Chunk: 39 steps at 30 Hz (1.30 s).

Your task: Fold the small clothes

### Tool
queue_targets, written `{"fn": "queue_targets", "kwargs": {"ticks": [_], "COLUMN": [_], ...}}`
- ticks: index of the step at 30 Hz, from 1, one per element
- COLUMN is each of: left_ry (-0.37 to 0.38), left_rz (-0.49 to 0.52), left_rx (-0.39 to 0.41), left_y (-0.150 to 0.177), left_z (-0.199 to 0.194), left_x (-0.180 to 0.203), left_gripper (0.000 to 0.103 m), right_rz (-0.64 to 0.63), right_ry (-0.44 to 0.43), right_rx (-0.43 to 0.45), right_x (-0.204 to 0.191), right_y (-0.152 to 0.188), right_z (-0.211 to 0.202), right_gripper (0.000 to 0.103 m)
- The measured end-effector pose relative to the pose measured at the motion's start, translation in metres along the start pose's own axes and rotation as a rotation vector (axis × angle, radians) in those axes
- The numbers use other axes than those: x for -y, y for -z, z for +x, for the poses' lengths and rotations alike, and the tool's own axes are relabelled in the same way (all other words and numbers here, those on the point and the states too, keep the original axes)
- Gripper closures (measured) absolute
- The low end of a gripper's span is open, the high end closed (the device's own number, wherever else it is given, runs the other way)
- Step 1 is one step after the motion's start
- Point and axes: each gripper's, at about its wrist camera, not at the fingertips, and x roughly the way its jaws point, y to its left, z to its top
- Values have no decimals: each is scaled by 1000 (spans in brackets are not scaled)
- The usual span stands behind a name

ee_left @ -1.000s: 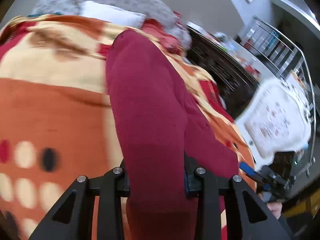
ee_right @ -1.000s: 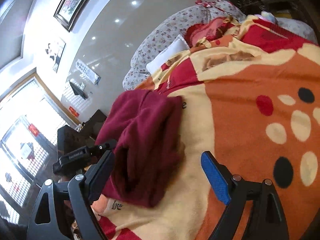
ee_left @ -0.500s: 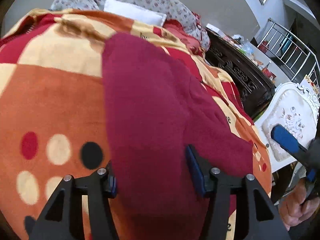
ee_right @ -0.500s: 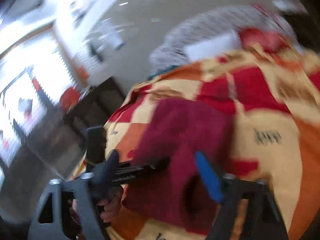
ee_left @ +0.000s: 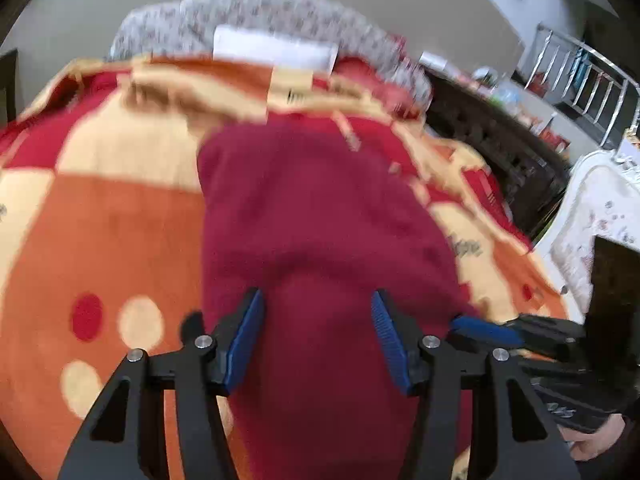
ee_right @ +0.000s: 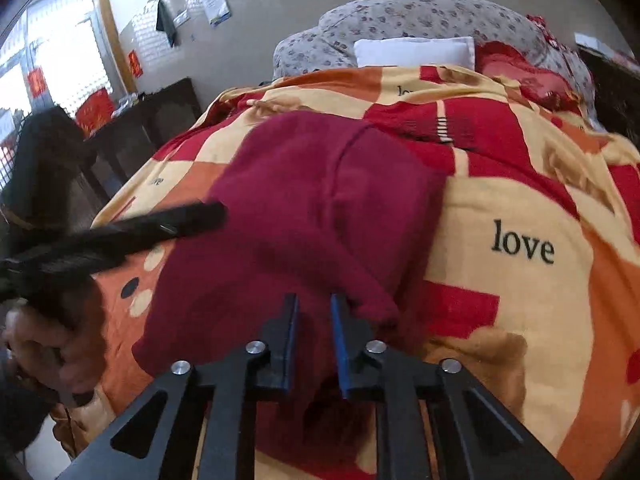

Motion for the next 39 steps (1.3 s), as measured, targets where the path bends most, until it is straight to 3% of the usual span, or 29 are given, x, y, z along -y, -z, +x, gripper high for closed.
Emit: {"fn": "queue_targets", "kwargs": {"ticks": [5,9,11,13,16,18,19,20,21,22,26,29,30,33,39], "left_ry": [-107,-125,-105,-88,-111,-108,-97,-79,-48,-19,31,-35,-107,-232,-346], "left_rz": [113,110,100,110,118,57,22,-12,-65,-106,-196,-147,-99,1,93], "left_rx": [24,33,22,-21,-87,-83,-64,-37,8,39,62,52,55,29,-20], "left_y": [14,16,14,10,3,0,-1,1,3,4,5,12,18,41,100], "left_z": [12,12,11,14,19,18,16,14,9,5,-9,-31,-42,-65,-113], "left_x": [16,17,17,23,35,31,27,24,17,12,0,10,18,33,56], "left_gripper": [43,41,31,8,0,0,0,0,0,0,0,0,0,0,0], "right_rz": [63,70,54,63,115,119,115,119,124,124,115,143,146,110,135], "right_ry": [-71,-77,-59,-57,-94,-55,-26,-19,-10,19,124,159,159,203,274], "right_rx": [50,58,59,56,19,33,46,66,87,116,150,140,139,106,74], "right_x": [18,17,10,6,4,-6,-11,-15,-17,-20,-29,-27,-28,-39,-59], "right_y": [14,15,12,11,7,11,17,24,32,42,87,103,106,111,121], "right_z": [12,13,14,12,1,-19,-31,-43,-53,-64,-85,-93,-96,-97,-111], "right_gripper": [91,91,91,89,88,81,60,47,28,23,23,23,23,23,23]}}
